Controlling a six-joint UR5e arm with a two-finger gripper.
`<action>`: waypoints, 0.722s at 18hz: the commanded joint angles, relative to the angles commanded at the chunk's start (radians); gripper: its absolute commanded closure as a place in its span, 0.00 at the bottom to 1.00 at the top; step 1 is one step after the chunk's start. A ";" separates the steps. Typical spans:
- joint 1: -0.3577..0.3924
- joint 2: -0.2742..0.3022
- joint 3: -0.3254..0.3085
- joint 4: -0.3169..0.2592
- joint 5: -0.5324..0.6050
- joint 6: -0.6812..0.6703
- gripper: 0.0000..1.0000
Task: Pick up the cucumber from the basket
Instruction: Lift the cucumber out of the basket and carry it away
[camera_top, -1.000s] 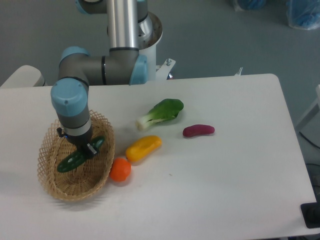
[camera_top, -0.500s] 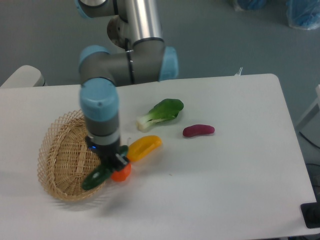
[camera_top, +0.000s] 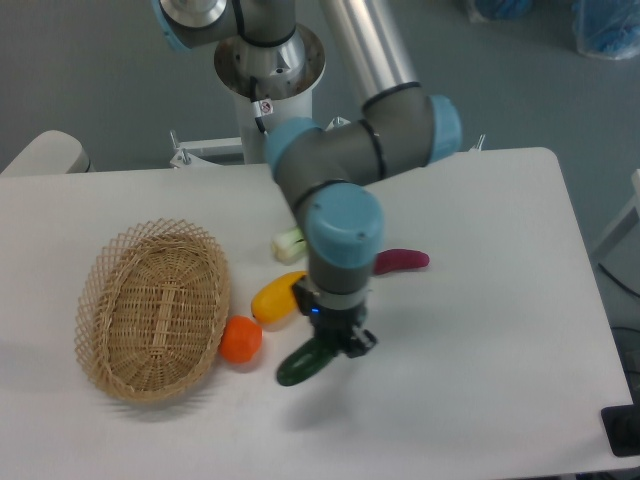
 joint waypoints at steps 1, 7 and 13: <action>0.012 -0.020 0.021 -0.008 0.000 0.026 0.95; 0.060 -0.118 0.189 -0.080 0.000 0.163 0.95; 0.104 -0.154 0.235 -0.080 -0.029 0.236 0.94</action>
